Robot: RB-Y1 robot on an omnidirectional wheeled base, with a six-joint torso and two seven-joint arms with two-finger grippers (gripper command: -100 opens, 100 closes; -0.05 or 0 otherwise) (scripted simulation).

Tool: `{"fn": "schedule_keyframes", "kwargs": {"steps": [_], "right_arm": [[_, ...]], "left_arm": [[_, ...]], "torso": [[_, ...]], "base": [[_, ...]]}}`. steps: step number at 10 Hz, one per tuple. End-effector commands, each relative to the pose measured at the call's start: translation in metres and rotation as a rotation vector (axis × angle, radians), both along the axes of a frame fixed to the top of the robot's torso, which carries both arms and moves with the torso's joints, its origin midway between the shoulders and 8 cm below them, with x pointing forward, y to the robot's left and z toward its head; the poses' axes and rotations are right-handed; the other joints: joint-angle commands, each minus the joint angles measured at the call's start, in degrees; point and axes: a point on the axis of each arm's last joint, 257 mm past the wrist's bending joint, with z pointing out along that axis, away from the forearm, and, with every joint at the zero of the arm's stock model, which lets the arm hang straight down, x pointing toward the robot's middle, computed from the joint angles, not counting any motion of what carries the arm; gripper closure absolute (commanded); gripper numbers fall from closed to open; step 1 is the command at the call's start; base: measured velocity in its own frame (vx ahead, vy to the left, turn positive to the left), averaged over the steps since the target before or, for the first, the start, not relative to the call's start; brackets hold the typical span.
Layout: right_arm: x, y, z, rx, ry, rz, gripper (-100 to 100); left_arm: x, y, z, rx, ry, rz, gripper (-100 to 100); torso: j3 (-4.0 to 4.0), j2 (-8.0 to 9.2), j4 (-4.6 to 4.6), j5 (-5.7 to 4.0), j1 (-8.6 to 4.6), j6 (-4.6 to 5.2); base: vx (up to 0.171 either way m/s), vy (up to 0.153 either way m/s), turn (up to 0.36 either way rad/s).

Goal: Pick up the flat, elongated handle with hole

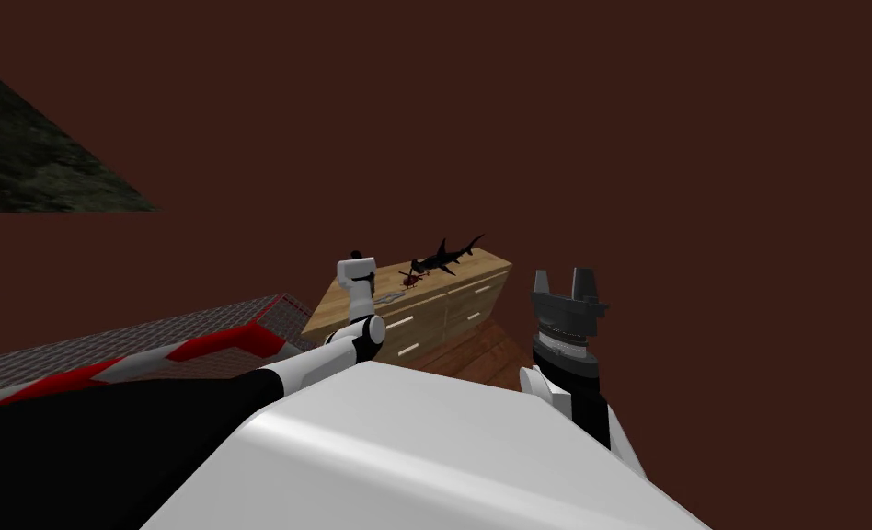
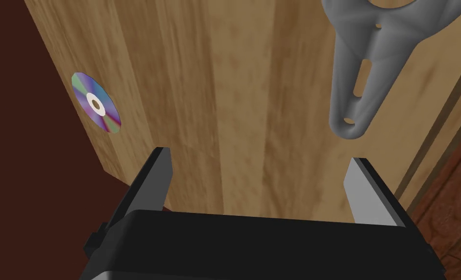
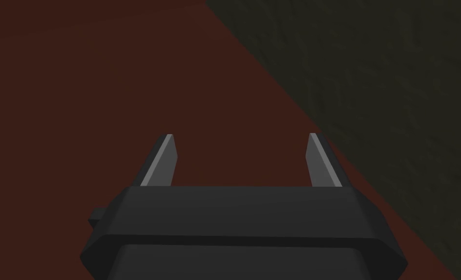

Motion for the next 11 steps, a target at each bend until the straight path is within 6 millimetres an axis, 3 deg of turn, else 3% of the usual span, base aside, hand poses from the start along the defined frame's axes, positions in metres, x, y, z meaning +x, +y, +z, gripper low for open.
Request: {"fn": "schedule_keyframes", "kwargs": {"steps": [1,11], "right_arm": [[0.000,0.000,0.000,0.000,0.000,0.000,0],[0.000,0.000,0.000,0.000,0.000,0.000,0]], "left_arm": [[-0.009,-0.013,-0.015,-0.056,0.053,0.000,-100],[-0.061,-0.067,-0.061,-0.288,0.294,0.000,-100]], "torso": [[0.00,0.00,0.00,0.00,0.00,0.00],[-0.04,-0.07,-0.02,0.01,0.03,0.00]], "base": [[0.006,0.041,-0.121],[0.017,0.048,-0.078]]}}
